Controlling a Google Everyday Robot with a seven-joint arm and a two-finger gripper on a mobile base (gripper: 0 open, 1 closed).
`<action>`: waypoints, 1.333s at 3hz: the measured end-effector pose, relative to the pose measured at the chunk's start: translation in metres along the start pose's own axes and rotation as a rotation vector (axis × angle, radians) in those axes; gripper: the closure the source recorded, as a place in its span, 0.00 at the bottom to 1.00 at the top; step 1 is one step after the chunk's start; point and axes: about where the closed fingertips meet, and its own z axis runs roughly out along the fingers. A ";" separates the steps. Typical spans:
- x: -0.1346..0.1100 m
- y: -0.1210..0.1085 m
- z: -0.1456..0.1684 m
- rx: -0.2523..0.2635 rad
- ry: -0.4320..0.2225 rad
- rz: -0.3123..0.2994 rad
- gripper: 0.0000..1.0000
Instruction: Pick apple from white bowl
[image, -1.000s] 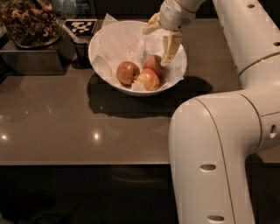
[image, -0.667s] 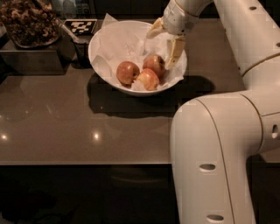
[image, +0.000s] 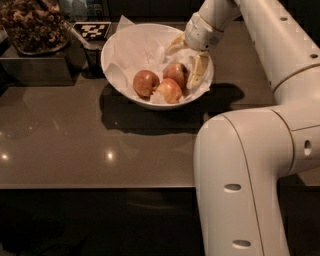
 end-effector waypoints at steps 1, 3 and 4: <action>-0.002 0.005 0.014 -0.025 -0.053 0.009 0.21; 0.000 0.015 0.029 -0.060 -0.101 0.031 0.30; -0.002 0.014 0.028 -0.062 -0.097 0.021 0.49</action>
Offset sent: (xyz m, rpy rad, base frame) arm -0.0690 -0.0196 -0.0256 -0.0080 0.3125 0.1360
